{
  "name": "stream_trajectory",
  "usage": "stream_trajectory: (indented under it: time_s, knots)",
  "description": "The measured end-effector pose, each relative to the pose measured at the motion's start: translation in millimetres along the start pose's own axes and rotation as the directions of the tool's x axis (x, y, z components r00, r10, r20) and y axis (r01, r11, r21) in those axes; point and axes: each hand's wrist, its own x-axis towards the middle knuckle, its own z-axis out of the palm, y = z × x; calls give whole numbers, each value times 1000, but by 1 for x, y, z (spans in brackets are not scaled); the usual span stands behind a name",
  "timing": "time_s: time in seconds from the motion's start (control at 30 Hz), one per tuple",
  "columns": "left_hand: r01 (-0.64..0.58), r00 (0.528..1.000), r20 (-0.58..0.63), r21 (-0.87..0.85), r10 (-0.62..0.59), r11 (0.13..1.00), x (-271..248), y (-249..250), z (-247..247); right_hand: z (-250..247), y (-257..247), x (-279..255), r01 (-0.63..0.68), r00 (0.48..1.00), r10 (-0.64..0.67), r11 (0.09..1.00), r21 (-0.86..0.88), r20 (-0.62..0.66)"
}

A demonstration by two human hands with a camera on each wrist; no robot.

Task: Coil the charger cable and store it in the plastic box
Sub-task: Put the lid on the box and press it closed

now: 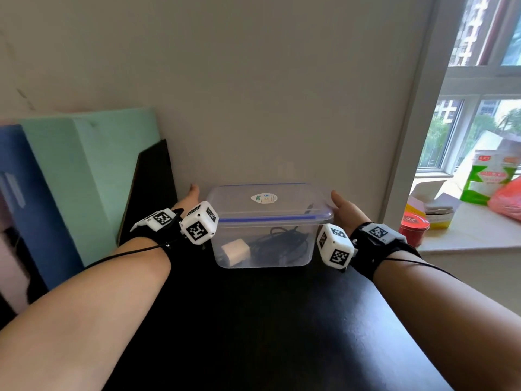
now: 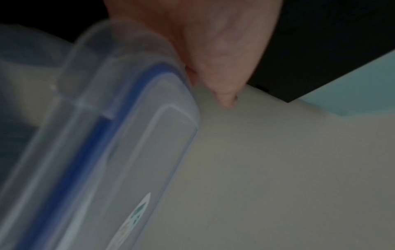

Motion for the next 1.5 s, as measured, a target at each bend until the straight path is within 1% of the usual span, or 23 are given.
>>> stream_trajectory:
  time_s: [0.07,0.13,0.2,0.23,0.3,0.33,0.37,0.4,0.43,0.47,0.57,0.6,0.67,0.73,0.8,0.9,0.97,1.07,1.13,1.23,1.33,1.4,1.5]
  knots:
    - [38,999,-19,6,-38,999,3,1,-7,-5,7,-9,22,999,-21,1000,15,-38]
    - [83,996,37,8,-83,997,-2,0,-11,-7,16,-22,43,999,-43,999,15,-28]
    - [68,991,114,-2,-68,998,-11,-9,-11,-5,24,-34,48,999,-48,999,18,1]
    - [54,992,116,32,-58,998,-11,-16,-11,-4,26,-38,53,999,-54,998,28,5]
    - [38,982,184,59,-49,998,-14,-19,-14,1,24,-40,79,997,-78,994,77,-15]
    - [25,985,172,36,-30,999,-19,-17,-15,4,22,-40,79,997,-76,991,107,-29]
    - [25,979,200,40,-32,999,-18,-15,-16,6,20,-40,65,997,-60,990,128,-42]
    - [63,974,215,30,-68,998,-22,-12,-17,8,18,-40,44,998,-36,989,139,-55]
    - [81,971,222,70,-94,994,-19,-11,-18,8,17,-39,19,998,-10,990,143,-65]
    - [97,969,222,53,-107,994,-24,-8,-18,9,16,-37,-2,998,12,990,140,-68]
    - [166,967,192,13,-165,986,-4,-8,-24,12,13,-31,-39,998,45,992,122,-53]
    - [142,977,156,28,-145,989,-4,-7,-24,14,12,-29,-43,998,49,991,125,-43]
    - [80,988,132,19,-82,997,21,-11,-32,16,9,-24,-39,998,45,987,154,-39]
    - [77,992,108,-81,-68,994,34,-15,-35,15,6,-15,-24,997,35,988,154,-74]
    - [46,996,75,-82,-40,996,30,-18,-29,14,7,-6,-2,992,16,994,110,-127]
    - [53,992,113,-43,-48,998,37,-24,-29,14,11,3,71,970,-49,994,86,-240]
    - [69,982,180,-71,-56,995,51,-27,-34,16,12,3,86,958,-65,994,65,-279]
    - [48,987,152,-5,-46,999,33,-20,-24,20,10,0,79,952,-60,996,51,-300]
    - [88,988,130,-18,-85,996,9,-13,-15,21,10,-1,79,949,-61,996,47,-310]
    - [112,987,114,-23,-109,993,6,-9,-10,23,10,-2,55,963,-26,993,103,-269]
    - [95,988,129,-69,-86,993,5,-8,-9,21,12,-11,-7,986,37,983,186,-160]
    - [89,989,130,-162,-68,983,6,-8,-10,19,14,-20,-15,994,41,971,237,-102]
    - [128,973,206,-124,-101,984,-22,-7,-4,16,20,-28,-43,991,73,967,252,-110]
